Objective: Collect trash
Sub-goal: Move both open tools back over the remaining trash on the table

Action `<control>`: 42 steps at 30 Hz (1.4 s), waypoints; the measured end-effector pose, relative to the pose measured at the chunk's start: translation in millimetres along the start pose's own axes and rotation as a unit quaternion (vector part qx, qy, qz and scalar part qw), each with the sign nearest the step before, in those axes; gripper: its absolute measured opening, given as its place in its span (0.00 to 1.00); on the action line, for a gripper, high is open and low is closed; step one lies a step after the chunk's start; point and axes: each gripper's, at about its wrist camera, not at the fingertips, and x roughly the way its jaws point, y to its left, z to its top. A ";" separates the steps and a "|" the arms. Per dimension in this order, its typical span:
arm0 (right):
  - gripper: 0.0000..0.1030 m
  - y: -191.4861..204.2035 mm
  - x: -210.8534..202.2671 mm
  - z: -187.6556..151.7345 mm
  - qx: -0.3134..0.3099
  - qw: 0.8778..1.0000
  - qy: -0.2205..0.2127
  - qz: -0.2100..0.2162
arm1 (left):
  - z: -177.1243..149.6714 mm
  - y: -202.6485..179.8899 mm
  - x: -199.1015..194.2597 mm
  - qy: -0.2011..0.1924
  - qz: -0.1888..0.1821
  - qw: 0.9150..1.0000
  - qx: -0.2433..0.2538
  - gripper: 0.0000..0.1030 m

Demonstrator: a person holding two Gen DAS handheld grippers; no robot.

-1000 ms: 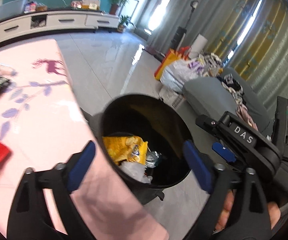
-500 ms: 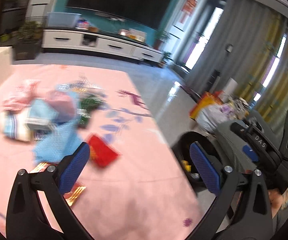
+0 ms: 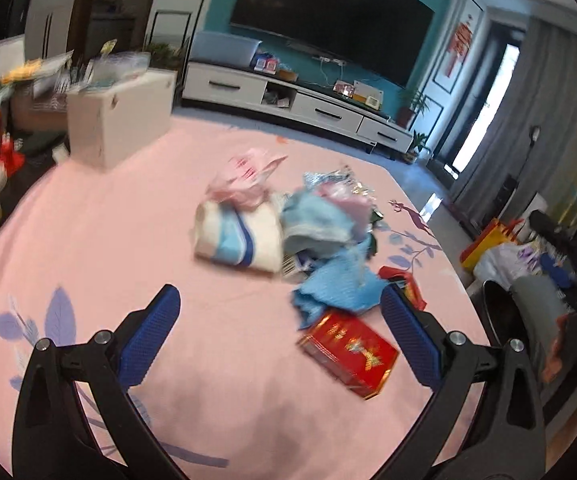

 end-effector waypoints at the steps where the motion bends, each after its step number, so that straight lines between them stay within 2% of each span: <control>1: 0.97 7.0 7.6 -6.6 -0.002 1.000 0.005 0.001 | -2.5 5.6 2.7 0.003 -0.002 1.000 -0.007 0.97; 5: 0.97 25.4 38.4 -34.1 -0.020 0.998 0.054 0.006 | -5.8 22.0 19.2 0.033 -0.001 0.999 -0.021 0.97; 7: 0.97 34.8 50.8 -45.3 -0.038 0.996 0.079 0.007 | -7.0 24.7 22.7 0.033 0.000 0.999 -0.031 0.97; 9: 0.97 41.7 55.9 -55.6 -0.048 0.995 0.087 0.002 | -9.2 25.5 25.1 0.032 0.003 0.999 -0.030 0.97; 16: 0.97 56.6 58.0 -71.9 -0.060 0.994 0.091 0.014 | -12.9 22.0 26.1 0.025 0.007 1.000 -0.013 0.97; 20: 0.97 61.7 54.7 -73.0 -0.075 0.994 0.077 0.011 | -12.6 21.3 23.0 0.017 0.006 1.000 -0.009 0.97; 42: 0.95 62.4 62.0 -76.3 -0.079 0.993 0.092 0.004 | -14.3 34.4 31.9 0.042 0.008 0.998 -0.048 0.97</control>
